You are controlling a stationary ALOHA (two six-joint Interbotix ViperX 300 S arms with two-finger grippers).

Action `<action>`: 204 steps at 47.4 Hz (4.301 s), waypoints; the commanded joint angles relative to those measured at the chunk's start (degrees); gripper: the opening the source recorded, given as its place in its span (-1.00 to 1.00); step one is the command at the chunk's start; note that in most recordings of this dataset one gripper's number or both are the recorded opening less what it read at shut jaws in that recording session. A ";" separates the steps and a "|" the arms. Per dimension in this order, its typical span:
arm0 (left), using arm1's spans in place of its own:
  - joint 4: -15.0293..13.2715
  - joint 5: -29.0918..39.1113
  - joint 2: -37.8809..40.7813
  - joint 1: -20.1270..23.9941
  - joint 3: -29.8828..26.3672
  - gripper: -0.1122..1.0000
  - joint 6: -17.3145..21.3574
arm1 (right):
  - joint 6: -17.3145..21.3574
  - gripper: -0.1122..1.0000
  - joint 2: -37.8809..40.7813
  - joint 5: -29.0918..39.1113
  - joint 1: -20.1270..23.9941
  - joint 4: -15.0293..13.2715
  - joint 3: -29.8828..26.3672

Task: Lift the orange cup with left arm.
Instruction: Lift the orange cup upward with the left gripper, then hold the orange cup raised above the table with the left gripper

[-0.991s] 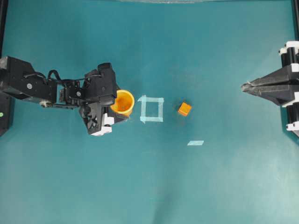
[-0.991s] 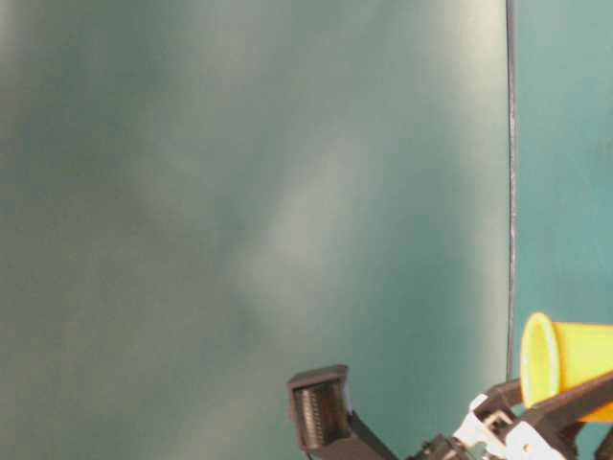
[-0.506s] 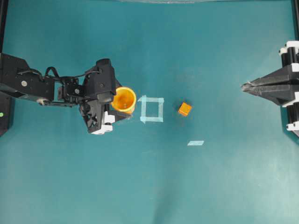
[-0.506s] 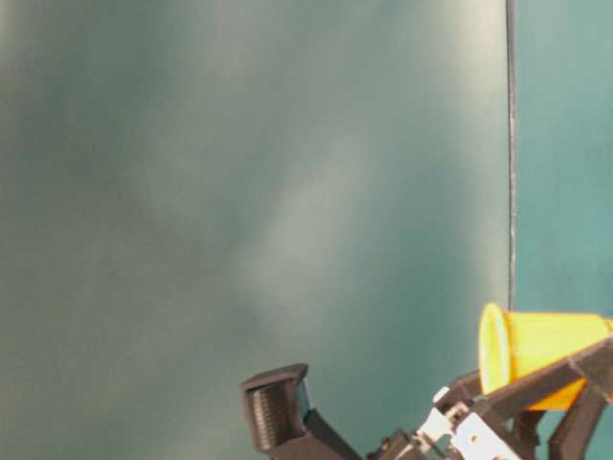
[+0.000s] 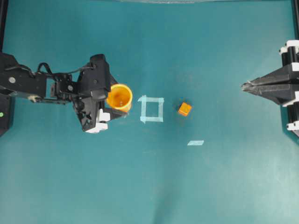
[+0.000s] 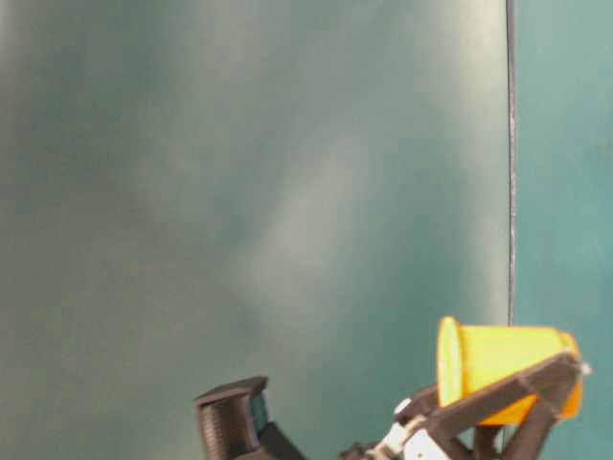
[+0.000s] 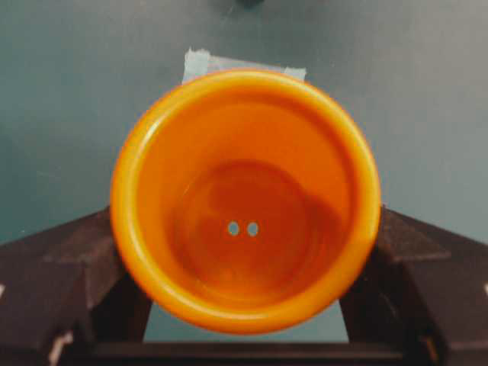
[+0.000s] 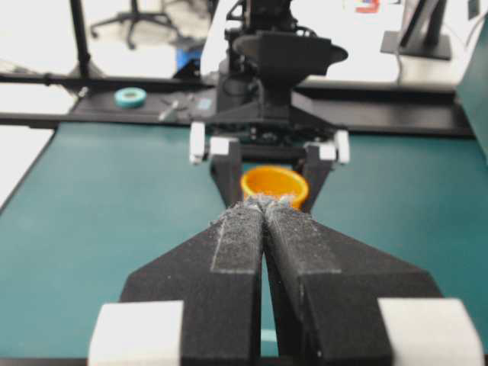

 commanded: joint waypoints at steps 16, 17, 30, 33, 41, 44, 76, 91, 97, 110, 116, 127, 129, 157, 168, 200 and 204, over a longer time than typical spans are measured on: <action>0.35 5.89 -8.61 0.44 -1.76 0.35 0.18 | 0.00 -0.80 0.26 -0.18 0.00 0.00 -1.85; 0.35 6.06 -8.70 0.53 -1.76 0.35 0.18 | 0.00 -0.79 0.26 -0.18 0.00 0.09 -1.85; 0.35 6.42 -8.44 0.53 -2.29 0.35 0.26 | 0.00 -0.80 0.35 -0.18 0.00 0.09 -1.85; 0.35 6.50 -8.35 0.53 -2.37 0.35 0.26 | 0.00 -0.80 0.26 -0.18 0.00 0.09 -1.85; 0.35 6.42 -8.26 0.53 -2.46 0.35 0.26 | 0.00 -0.80 0.26 -0.18 0.00 0.00 -1.85; 0.35 6.50 -8.26 0.53 -2.46 0.35 0.18 | 0.00 -0.80 0.35 -0.18 0.00 0.00 -1.85; 0.35 6.50 -8.26 0.53 -2.37 0.35 0.18 | 0.00 -0.80 0.35 -0.18 0.00 0.09 -1.85; 0.35 6.50 -8.26 0.53 -2.37 0.35 0.18 | 0.00 -0.79 0.35 -0.18 0.00 0.00 -1.85; 0.44 6.50 -8.26 0.53 -2.37 0.35 0.26 | 0.00 -0.80 0.35 -0.18 0.00 0.09 -1.85; 0.35 6.50 -8.26 0.53 -2.37 0.35 0.18 | 0.00 -0.80 0.44 -0.18 0.00 0.09 -1.85; 0.35 6.42 -8.35 0.53 -2.37 0.35 0.18 | 0.00 -0.80 0.35 -0.09 0.00 0.09 -1.85; 0.44 6.42 -8.26 0.53 -2.37 0.35 0.18 | 0.00 -0.80 0.44 -0.09 0.00 0.09 -1.85; 0.35 6.50 -8.26 0.53 -2.37 0.35 0.18 | 0.00 -0.80 0.35 -0.18 0.00 0.09 -1.85; 0.35 6.50 -8.26 0.53 -2.37 0.35 0.18 | 0.00 -0.80 0.35 -0.18 0.00 0.00 -1.85; 0.35 6.50 -8.26 0.53 -2.37 0.35 0.18 | 0.00 -0.80 0.35 -0.18 0.00 0.09 -1.85; 0.35 6.50 -8.26 0.53 -2.37 0.35 0.18 | -0.09 -0.80 0.35 -0.09 0.00 0.00 -1.85; 0.35 6.50 -8.26 0.53 -2.37 0.35 0.18 | -0.09 -0.80 0.44 -0.18 0.00 0.00 -1.85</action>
